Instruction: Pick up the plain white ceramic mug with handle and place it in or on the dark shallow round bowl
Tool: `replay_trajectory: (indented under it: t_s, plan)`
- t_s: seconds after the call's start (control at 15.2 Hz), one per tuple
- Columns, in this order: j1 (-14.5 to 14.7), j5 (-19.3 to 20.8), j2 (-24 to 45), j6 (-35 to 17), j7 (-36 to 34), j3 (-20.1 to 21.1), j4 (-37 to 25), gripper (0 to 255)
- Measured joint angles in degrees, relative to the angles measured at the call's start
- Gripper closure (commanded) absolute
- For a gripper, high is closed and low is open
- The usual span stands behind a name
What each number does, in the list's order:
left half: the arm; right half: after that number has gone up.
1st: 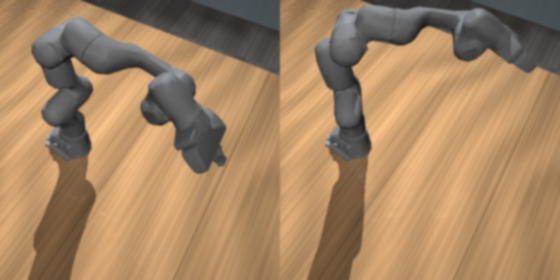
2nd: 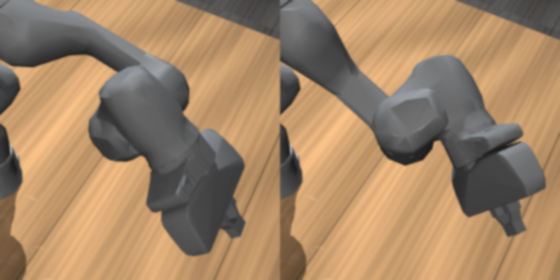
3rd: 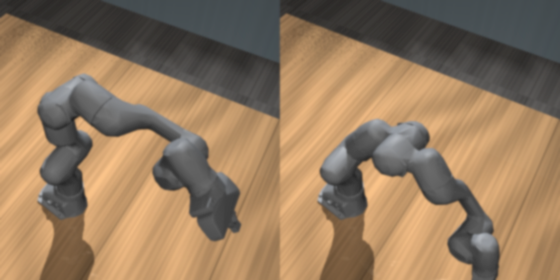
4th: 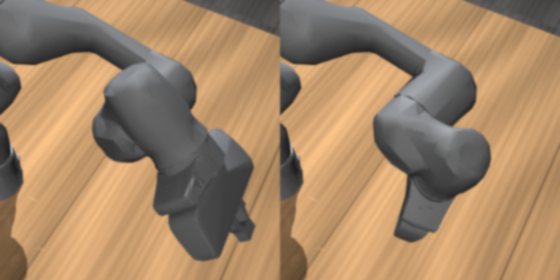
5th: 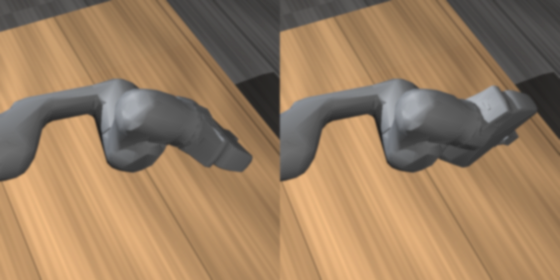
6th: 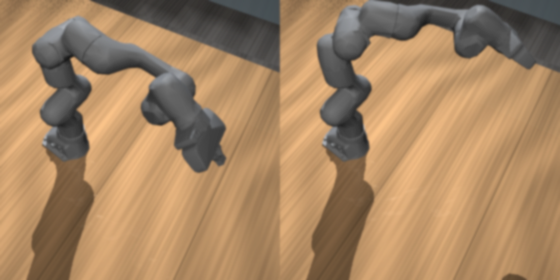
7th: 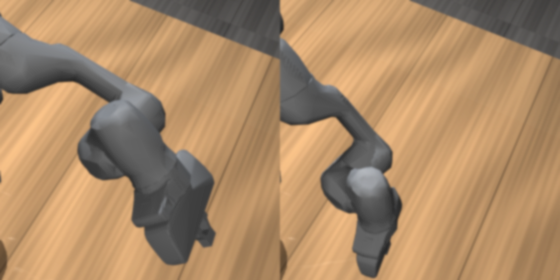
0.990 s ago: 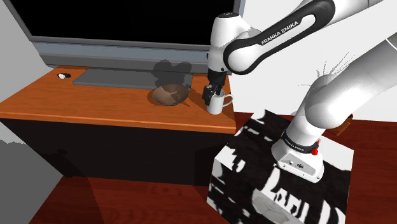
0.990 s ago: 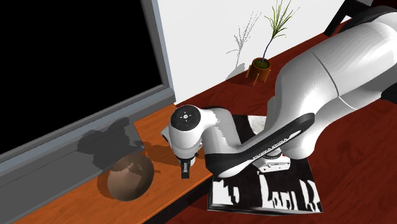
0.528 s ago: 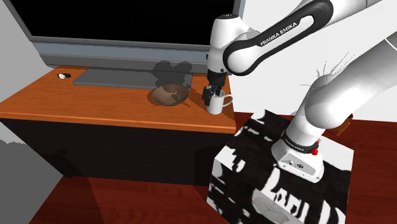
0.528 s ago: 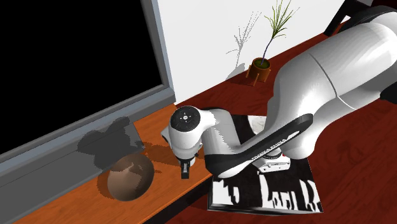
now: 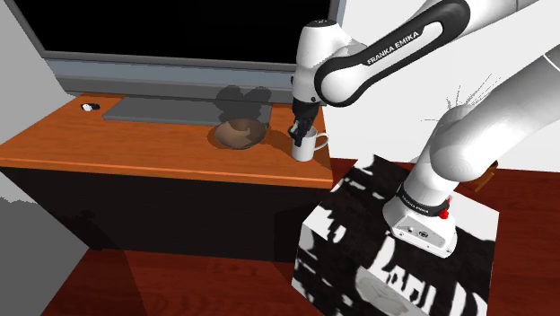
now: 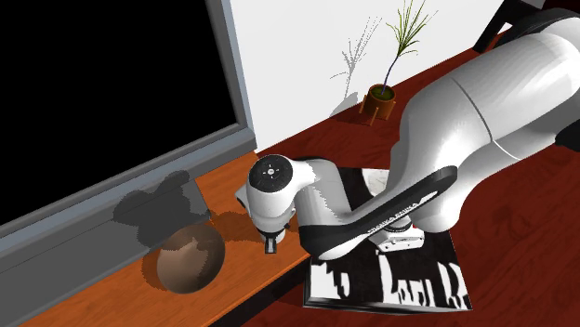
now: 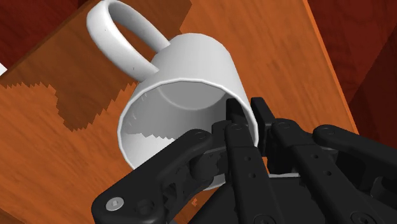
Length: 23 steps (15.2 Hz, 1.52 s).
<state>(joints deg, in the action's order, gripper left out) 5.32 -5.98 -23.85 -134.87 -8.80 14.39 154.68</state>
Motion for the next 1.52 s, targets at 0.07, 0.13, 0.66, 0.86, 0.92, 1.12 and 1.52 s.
replay_trajectory:
  t_s: [0.07, 0.13, 0.66, 0.86, 0.92, 1.12, 1.52]
  plan:
    - [0.0, 0.0, 0.0, 0.0, 0.0, 0.0, 0.0, 255]
    - [0.0, 0.0, 0.0, 0.0, 0.0, 0.0, 0.0, 255]
    - [0.12, -0.03, -3.25, 6.24, 0.36, -0.72, -3.04, 255]
    - [0.14, 0.0, -4.76, 9.16, 0.59, -1.12, -4.46, 255]
    - [0.14, 0.02, -5.03, 10.05, 0.6, -1.19, -5.09, 255]
    - [0.18, 0.06, -6.3, 12.83, 0.7, -1.49, -6.61, 255]
    - [0.14, 0.25, -7.85, 17.87, 0.79, -1.98, -10.1, 255]
